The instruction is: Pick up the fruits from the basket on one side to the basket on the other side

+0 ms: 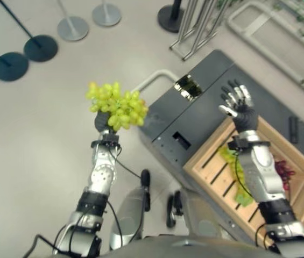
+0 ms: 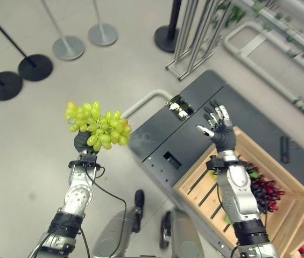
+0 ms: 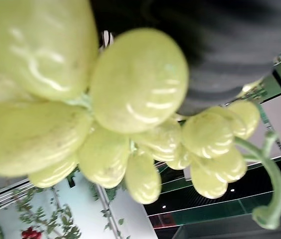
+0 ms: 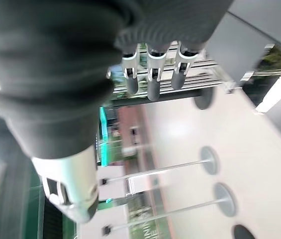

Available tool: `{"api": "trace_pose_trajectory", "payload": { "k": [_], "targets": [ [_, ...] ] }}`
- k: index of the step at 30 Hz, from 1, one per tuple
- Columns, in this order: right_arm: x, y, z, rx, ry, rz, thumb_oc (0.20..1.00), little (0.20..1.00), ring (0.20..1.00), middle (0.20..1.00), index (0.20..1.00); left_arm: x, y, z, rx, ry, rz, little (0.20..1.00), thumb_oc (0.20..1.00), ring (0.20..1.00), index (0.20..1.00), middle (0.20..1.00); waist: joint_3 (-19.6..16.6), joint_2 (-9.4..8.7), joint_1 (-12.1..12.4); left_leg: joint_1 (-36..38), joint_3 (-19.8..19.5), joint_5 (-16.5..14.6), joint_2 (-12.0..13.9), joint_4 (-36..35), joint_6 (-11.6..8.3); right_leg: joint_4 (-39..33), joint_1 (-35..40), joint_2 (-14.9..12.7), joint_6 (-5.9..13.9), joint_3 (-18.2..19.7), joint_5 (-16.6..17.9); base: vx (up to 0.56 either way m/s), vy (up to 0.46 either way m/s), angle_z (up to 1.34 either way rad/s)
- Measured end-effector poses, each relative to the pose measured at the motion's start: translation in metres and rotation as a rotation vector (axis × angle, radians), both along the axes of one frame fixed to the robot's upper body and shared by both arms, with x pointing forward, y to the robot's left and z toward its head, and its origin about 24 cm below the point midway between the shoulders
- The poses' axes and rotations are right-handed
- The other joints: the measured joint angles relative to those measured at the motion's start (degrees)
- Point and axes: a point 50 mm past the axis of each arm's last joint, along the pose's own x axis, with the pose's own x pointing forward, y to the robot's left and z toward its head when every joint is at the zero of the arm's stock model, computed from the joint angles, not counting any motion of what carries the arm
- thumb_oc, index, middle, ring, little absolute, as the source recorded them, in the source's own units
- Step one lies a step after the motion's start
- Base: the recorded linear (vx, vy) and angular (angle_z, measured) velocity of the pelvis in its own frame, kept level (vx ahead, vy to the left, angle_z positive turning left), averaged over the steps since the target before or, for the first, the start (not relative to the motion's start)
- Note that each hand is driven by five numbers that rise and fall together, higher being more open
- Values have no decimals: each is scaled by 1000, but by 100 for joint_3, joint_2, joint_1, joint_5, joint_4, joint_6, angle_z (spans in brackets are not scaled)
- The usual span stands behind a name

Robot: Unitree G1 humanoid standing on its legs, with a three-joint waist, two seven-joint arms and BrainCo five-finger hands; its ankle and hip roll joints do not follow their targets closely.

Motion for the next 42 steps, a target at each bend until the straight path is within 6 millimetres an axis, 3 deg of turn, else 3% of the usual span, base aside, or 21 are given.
{"api": "trace_pose_trajectory", "payload": {
  "k": [1, 2, 3, 4, 5, 6, 8, 9, 10, 12, 13, 14, 15, 16, 17, 18, 21, 25, 37, 42],
  "targets": [
    [-9, -3, -7, -7, 30, -13, 1000, 1000, 1000, 1000, 1000, 4, -10, 4, -23, -13, -22, 200, 200, 200, 200, 200, 8, 66, -283, -39, -531, -84, -143, 151, 23, -827, 74, 280, 198, 1254, 210, 48, -168, 216],
    [-11, -3, -10, -6, 43, -15, 1000, 1000, 1000, 1000, 1000, 5, -14, 5, -24, -14, -33, 200, 200, 200, 200, 200, -3, 46, -316, -79, -589, -98, -179, 203, 26, -1136, 188, 300, 248, 1523, 332, 47, -269, 205],
    [-11, -2, -15, 5, 61, -15, 1000, 1000, 1000, 1000, 1000, 6, -19, 5, -9, -19, -58, 200, 200, 200, 200, 200, -39, -241, -222, 42, -407, -89, -219, 131, -8, -1273, 182, 57, -36, 1184, 690, -32, -161, 115],
    [-7, -2, -9, 3, 30, -14, 1000, 1000, 1000, 1000, 1000, 3, -18, 1, -6, -13, -61, 200, 200, 200, 200, 200, -72, -293, -175, 22, -399, -93, -238, 150, -24, -1407, 322, 18, -228, 943, 1223, 37, -220, 87],
    [-4, -2, -4, -1, 11, -14, 1000, 1000, 1000, 1000, 1000, 2, -18, -1, -9, -5, -61, 200, 200, 200, 200, 200, -74, -298, -187, 25, -421, -93, -268, 142, -23, -1405, 365, -2, -262, 951, 1445, 74, -295, 72],
    [7, -5, 6, -22, -23, -13, 1000, 1000, 1000, 1000, 1000, -2, -19, -7, -22, 15, -57, 200, 200, 200, 200, 200, -73, -252, -178, -46, -435, -115, -279, 143, -72, -1439, 368, 25, -584, 997, 1511, 61, -451, 52],
    [15, -10, 18, -41, -59, -27, 1000, 1000, 1000, 1000, 1000, -4, -25, -13, -49, 37, -63, 200, 200, 200, 200, 200, -68, -230, -79, -211, -564, -223, -304, 319, -307, -1615, 412, -44, -596, 865, 1567, 11, -275, 54],
    [15, -12, 20, -43, -65, -39, 1000, 1000, 1000, 1000, 1000, -5, -32, -15, -53, 49, -85, 200, 200, 200, 200, 200, -71, -239, -183, -284, -517, -383, -269, 503, -614, -1896, 575, -216, -596, 506, 1639, -4, -97, 105],
    [16, -10, 20, -21, -78, -42, 1000, 1000, 1000, 1000, 1000, -5, -33, -15, -30, 49, -104, 200, 200, 200, 200, 200, -66, -338, -181, -243, -364, -459, -19, 483, -558, -1886, 645, -274, -586, 285, 1581, -2, -111, 117],
    [15, -7, 19, -1, -86, -47, 1000, 1000, 1000, 1000, 1000, -4, -30, -14, -17, 44, -102, 200, 200, 200, 200, 200, -94, -388, -180, -255, -145, -309, 99, 324, -353, -1842, 646, -316, -511, 109, 1502, -12, -35, 73],
    [15, -7, 19, 6, -88, -51, 1000, 1000, 1000, 1000, 1000, -3, -31, -13, -14, 40, -105, 200, 200, 200, 200, 200, -104, -420, -191, -257, -102, -269, 106, 192, -344, -1864, 657, -359, -499, 38, 1483, -17, 5, 112],
    [15, -6, 18, 21, -92, -65, 1000, 1000, 1000, 1000, 1000, -1, -22, -8, 18, 27, -93, 200, 200, 200, 200, 200, -107, -514, -202, -319, 972, -367, 459, -26, -501, -2018, 704, -640, -498, -183, 1503, -20, 13, 110],
    [14, -7, 17, 26, -89, -74, 1000, 1000, 1000, 1000, 1000, 0, -21, -7, 25, 22, -92, 200, 200, 200, 200, 200, -117, -536, -276, -314, 1518, -396, 681, -34, -509, -2078, 716, -704, -491, -205, 1507, -11, 8, 121],
    [15, -6, 19, 44, -98, -89, 1000, 1000, 1000, 1000, 1000, 1, -17, -5, 41, 11, -86, 200, 200, 200, 200, 200, -128, -513, -292, -220, 2131, -338, 1137, -43, -555, -2103, 702, -710, -416, -320, 1514, -5, 0, 44],
    [17, -5, 21, 49, -107, -90, 1000, 1000, 1000, 1000, 1000, 1, -16, -3, 44, 5, -84, 200, 200, 200, 200, 200, -127, -488, -233, -93, 1990, -168, 1343, -87, -700, -2074, 653, -677, -348, -317, 1497, 33, 11, 18],
    [20, -2, 27, 60, -130, -86, 1000, 1000, 1000, 1000, 1000, 1, -15, -3, 53, 5, -84, 200, 200, 200, 200, 200, -105, -502, -217, 21, 1743, -192, 1339, -283, -938, -2055, 596, -707, -221, -318, 1537, 0, 0, 0],
    [21, 1, 26, 72, -129, -84, 1000, 1000, 1000, 1000, 1000, 0, -16, -5, 52, 18, -90, 200, 200, 200, 200, 200, -102, -553, -193, 147, 1774, -188, 1119, -344, -786, -2085, 683, -954, -40, -312, 1592, 2, 26, 1],
    [20, 4, 22, 85, -118, -86, 1000, 1000, 1000, 1000, 1000, 1, -12, -3, 58, 13, -76, 200, 200, 200, 200, 200, -99, -593, -175, 222, 1828, -219, 996, -333, -689, -2098, 746, -1068, 59, -299, 1602, 13, 47, -4],
    [13, 1, 11, 76, -79, -103, 1000, 1000, 1000, 1000, 1000, 1, -19, -4, 32, 19, -85, 200, 200, 200, 200, 200, -101, -595, -269, 321, 1920, -219, 1107, -305, -715, -2122, 770, -890, -29, -144, 1665, -15, 19, -10],
    [14, 0, 12, 70, -77, -109, 1000, 1000, 1000, 1000, 1000, 4, -23, 0, 32, 9, -96, 200, 200, 200, 200, 200, -77, -563, -309, -162, 1761, -228, 1189, 166, -783, -1989, 599, -902, -70, -320, 1609, -109, -53, 29]
  ]
}}
